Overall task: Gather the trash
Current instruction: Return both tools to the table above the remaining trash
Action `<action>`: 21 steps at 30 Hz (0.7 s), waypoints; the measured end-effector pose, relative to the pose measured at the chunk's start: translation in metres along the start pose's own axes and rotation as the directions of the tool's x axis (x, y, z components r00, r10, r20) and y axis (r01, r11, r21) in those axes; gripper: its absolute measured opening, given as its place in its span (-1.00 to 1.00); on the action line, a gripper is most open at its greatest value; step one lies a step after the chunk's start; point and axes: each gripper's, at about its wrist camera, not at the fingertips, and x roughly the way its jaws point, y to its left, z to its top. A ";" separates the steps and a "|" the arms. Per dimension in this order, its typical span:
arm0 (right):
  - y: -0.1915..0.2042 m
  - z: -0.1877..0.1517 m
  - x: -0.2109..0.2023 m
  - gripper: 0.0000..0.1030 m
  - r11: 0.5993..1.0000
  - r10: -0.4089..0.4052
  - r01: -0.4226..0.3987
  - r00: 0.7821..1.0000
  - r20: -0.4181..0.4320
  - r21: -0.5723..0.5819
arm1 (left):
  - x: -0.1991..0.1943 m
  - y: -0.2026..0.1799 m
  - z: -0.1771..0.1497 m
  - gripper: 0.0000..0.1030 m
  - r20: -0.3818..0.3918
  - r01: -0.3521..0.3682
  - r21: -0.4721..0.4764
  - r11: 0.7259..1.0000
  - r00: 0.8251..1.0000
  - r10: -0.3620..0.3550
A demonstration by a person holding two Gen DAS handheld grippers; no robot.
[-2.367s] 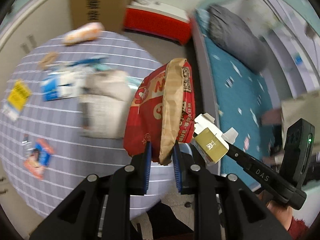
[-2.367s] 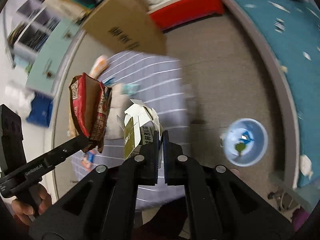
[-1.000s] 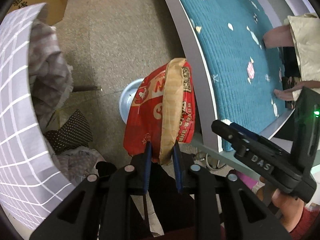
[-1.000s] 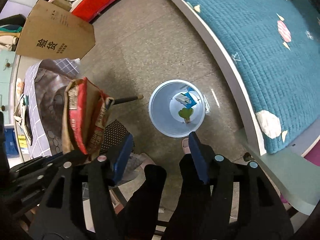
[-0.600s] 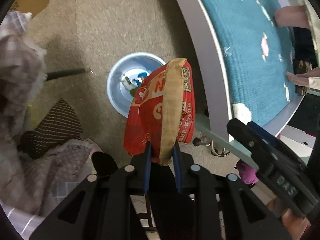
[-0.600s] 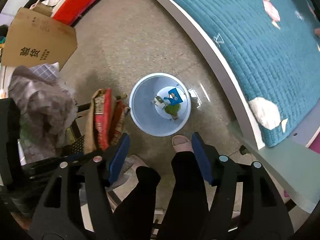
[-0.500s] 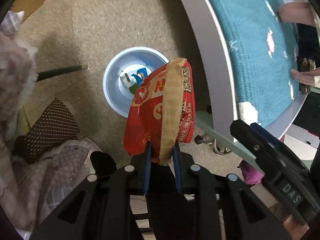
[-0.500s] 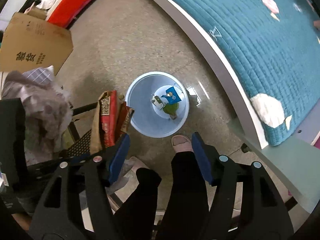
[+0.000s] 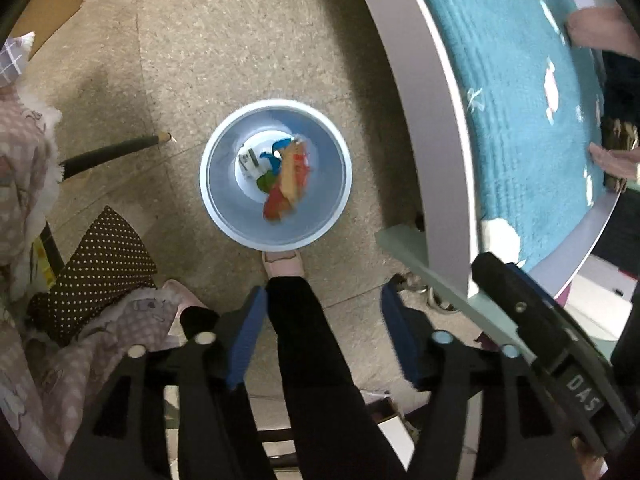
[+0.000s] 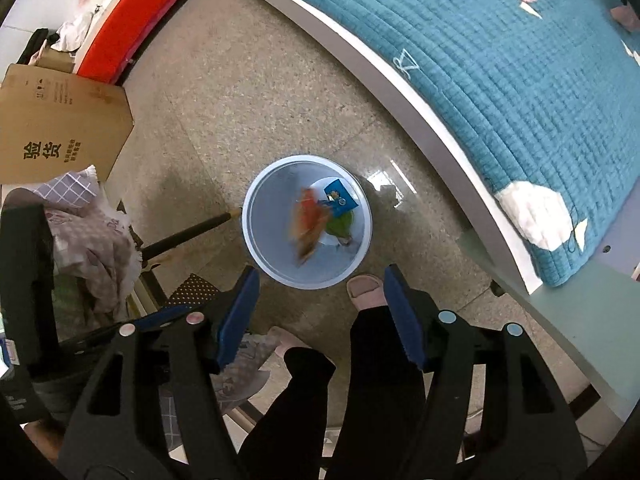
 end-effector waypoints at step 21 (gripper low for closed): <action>0.151 -0.046 -0.147 0.30 0.938 0.152 -0.117 0.985 0.085 -0.326 | -0.215 0.075 -0.104 0.18 0.416 0.001 -0.085 0.996 0.909 0.034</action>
